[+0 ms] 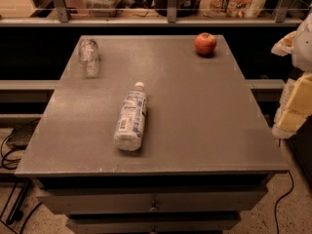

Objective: Pick apple

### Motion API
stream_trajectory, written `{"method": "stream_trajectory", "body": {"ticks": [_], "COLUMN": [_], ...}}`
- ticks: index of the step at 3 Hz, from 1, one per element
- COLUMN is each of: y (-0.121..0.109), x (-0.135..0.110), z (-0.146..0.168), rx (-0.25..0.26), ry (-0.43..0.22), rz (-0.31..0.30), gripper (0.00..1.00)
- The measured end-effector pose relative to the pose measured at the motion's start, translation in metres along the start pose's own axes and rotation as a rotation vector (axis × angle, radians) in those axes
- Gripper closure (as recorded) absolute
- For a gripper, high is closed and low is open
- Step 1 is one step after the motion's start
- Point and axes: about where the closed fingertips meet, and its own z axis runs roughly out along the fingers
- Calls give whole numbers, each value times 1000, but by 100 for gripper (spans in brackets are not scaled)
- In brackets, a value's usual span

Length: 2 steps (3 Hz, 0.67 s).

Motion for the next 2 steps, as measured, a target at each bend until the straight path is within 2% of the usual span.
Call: {"method": "stream_trajectory", "body": {"ticks": [1,2], "y": [0,-16], "x": [0,-1], "z": [0,7], "rx": [0,18], "ry": [0,-97], "rz": [0,34], "gripper": [0,0]}}
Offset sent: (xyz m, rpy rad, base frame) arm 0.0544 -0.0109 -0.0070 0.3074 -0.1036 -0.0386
